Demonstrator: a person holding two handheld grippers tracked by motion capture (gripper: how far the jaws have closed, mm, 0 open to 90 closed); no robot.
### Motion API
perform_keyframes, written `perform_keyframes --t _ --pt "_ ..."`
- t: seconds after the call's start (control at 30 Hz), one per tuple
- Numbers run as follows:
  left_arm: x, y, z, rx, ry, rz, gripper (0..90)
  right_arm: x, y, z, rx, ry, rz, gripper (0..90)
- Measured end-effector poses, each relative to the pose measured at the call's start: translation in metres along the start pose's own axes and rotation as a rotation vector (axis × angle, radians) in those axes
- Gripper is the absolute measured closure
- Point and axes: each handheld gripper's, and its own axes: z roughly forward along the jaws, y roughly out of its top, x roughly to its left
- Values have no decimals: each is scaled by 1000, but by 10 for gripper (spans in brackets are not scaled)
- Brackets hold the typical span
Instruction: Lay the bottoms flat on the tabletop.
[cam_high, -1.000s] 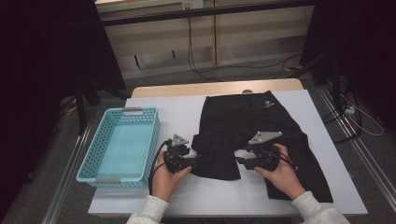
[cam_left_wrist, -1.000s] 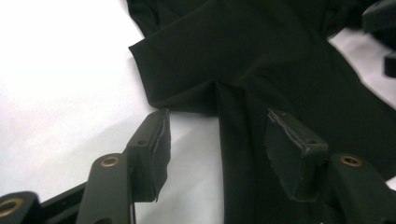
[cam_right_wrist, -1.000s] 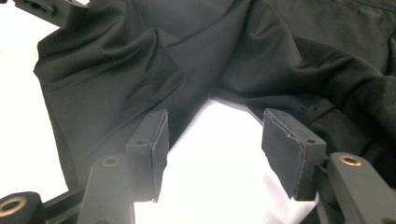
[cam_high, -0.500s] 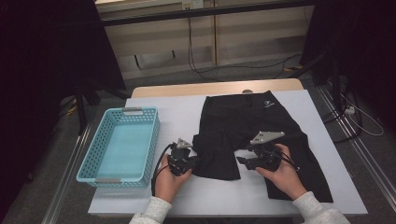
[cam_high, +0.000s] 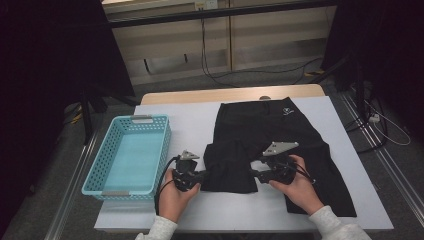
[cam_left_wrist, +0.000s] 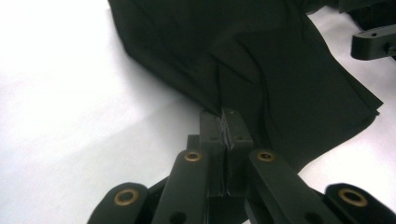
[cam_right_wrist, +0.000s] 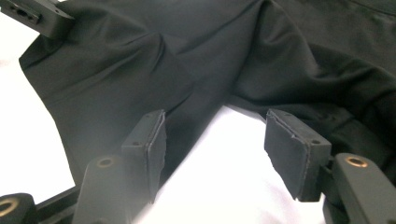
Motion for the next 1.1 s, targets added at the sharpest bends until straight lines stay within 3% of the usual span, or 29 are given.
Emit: perform_keyframes --t 0.03,0.3,0.4,0.47,0.57,0.67,0.97,1.1 --pt "0 -1 0 2 -9 -16 887 1 1 1 1 -4 1 395" --pt "3 -6 -4 6 -16 -24 886 10 5 16 51 22 5 447" --pt "4 -6 -4 6 -16 -27 887 16 4 21 90 14 -15 519" --pt "4 -6 -3 4 -13 -27 887 17 3 21 77 17 -14 617" --pt "3 -6 -3 10 -18 -22 886 15 2 20 76 61 6 780" --pt "1 -6 -4 4 -28 -24 887 15 1 17 81 95 36 860" --pt "-10 -5 -7 3 -66 -28 887 21 -11 -8 88 127 43 887" --pt "-14 -7 -8 11 -76 -13 887 24 -14 -19 76 125 34 885"
